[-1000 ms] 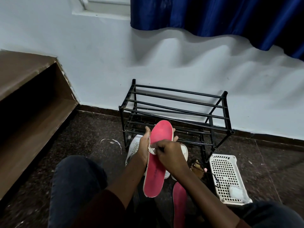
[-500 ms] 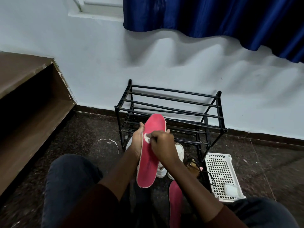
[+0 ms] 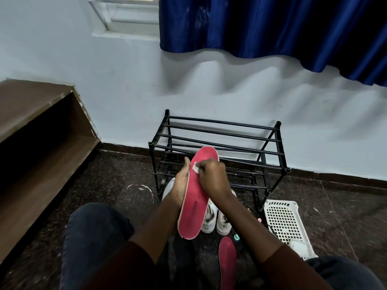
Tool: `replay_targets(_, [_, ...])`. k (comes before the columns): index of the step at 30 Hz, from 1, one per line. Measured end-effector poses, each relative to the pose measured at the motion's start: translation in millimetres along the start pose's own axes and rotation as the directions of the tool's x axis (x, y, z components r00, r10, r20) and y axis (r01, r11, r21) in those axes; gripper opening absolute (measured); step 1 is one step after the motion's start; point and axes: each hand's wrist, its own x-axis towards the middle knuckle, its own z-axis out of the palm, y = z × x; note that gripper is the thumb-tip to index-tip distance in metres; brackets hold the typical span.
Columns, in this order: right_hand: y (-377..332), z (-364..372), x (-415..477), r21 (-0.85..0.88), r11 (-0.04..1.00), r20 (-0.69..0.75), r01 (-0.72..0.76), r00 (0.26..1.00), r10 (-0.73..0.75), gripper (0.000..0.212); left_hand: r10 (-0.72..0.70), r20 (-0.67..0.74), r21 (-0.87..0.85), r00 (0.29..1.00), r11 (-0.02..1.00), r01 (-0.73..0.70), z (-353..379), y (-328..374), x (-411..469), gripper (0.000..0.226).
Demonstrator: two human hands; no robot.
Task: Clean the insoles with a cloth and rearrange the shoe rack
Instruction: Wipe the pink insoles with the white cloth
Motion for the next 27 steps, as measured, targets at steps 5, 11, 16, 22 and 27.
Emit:
replay_targets(5, [2, -2, 22, -0.096, 0.995, -0.103, -0.011, 0.995, 0.001, 0.025, -0.006, -0.025, 0.071, 1.000, 0.997, 0.007, 0, -3, -5, 0.053])
replay_targets(11, [-3, -6, 10, 0.016, 0.998, -0.047, -0.066, 0.997, 0.066, 0.023, 0.020, -0.013, -0.016, 1.000, 1.000, -0.021, -5, 3, -3, 0.071])
replay_targets(16, [-8, -10, -22, 0.081, 0.996, 0.110, -0.026, 0.994, 0.017, 0.023, 0.044, -0.062, 0.056, 0.997, 0.998, -0.040, -3, 8, 2, 0.059])
replay_targets(22, [7, -9, 0, -0.143, 0.989, 0.053, 0.032, 0.998, -0.024, 0.012, -0.009, -0.033, -0.012, 0.999, 1.000, 0.008, 4, 2, 1, 0.070])
replay_targets(27, [19, -16, 29, -0.331, 0.942, -0.002, 0.057, 0.998, -0.061, 0.024, -0.001, -0.060, 0.025, 0.998, 1.000, 0.003, 4, -3, -5, 0.057])
